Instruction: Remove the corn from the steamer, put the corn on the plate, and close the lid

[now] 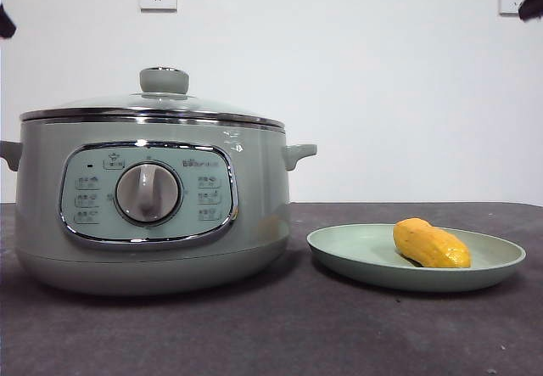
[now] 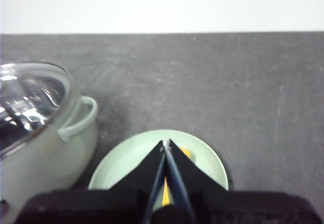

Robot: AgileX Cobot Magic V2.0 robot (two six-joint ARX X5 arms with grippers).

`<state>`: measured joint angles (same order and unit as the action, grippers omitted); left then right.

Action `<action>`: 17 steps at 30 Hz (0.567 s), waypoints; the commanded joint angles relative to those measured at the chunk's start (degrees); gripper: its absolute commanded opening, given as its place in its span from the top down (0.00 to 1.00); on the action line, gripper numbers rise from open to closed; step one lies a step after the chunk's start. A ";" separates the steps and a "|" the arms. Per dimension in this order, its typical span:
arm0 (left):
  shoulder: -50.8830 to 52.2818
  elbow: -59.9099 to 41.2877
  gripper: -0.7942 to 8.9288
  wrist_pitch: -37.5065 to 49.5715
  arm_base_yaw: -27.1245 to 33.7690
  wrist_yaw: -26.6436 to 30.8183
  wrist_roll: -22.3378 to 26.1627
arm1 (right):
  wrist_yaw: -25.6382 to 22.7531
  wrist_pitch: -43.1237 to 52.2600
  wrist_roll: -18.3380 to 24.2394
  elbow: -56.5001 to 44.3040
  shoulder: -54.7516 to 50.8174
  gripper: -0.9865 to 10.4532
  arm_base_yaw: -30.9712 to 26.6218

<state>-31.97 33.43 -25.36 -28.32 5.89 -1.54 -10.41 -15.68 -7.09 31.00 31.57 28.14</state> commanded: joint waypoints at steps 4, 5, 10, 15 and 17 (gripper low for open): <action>-0.52 -0.07 0.92 -0.90 -0.22 0.09 0.07 | -0.50 -2.01 -0.57 -0.37 -0.09 0.91 0.00; -0.52 -0.07 0.92 -0.87 -0.22 0.09 0.07 | -0.48 -2.38 -0.57 -0.37 -0.09 0.91 0.00; -0.52 -0.07 0.92 -0.87 -0.22 0.07 0.07 | -0.46 -4.31 -0.57 -0.37 -0.09 0.91 0.00; 2.49 -0.07 0.92 -2.49 0.13 1.36 3.04 | -0.48 -5.22 -0.57 -0.37 -0.09 0.91 0.00; 5.60 -0.07 0.92 -3.67 1.07 1.40 3.78 | -0.46 -5.66 -0.57 -0.37 -0.09 0.91 0.00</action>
<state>-27.94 33.43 -29.15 -27.81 6.96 0.34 -10.70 -21.47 -7.09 31.00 31.57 28.12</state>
